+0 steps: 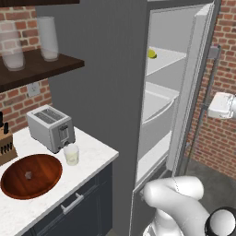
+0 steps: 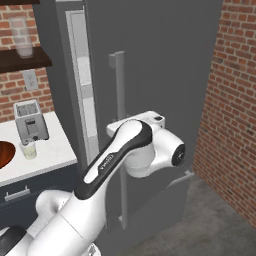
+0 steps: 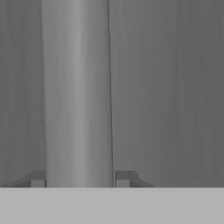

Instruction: Grab a lemon wedge from the fridge and one ice cube from the ice bowl, and put them in the glass of lemonade.

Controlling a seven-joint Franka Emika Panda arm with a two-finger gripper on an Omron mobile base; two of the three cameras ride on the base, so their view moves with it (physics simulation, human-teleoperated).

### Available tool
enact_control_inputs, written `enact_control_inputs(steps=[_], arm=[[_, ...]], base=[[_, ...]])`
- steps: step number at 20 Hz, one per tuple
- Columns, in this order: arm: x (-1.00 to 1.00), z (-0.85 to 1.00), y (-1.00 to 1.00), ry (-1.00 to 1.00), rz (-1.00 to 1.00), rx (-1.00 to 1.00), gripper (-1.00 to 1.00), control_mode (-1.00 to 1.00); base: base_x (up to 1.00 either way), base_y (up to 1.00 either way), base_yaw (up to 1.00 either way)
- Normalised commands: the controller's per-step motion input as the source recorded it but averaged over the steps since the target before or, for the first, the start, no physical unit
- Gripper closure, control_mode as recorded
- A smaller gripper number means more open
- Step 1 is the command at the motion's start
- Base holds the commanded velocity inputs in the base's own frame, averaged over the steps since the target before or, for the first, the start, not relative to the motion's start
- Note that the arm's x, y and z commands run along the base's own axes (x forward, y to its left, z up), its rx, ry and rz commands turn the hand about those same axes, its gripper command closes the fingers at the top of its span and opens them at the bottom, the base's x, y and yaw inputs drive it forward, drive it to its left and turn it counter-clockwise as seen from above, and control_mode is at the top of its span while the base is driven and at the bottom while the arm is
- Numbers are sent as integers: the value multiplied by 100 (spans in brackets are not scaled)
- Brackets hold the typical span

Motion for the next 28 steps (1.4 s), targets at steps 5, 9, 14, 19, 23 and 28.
enact_control_inputs(steps=[5,9,14,19,23,28], arm=[[-1,7,-90,0,-2,2,100,-100],[-8,0,-99,0,-4,5,100,-100],[-2,-14,-79,0,-8,2,-100,-100],[0,-10,-69,0,-11,0,-100,-100],[-3,3,-50,0,-6,0,-100,-100],[-9,0,-59,0,-12,0,-100,-100]], base=[[0,0,0],[0,0,0],[0,0,0],[0,0,0],[0,0,0],[0,0,0]])
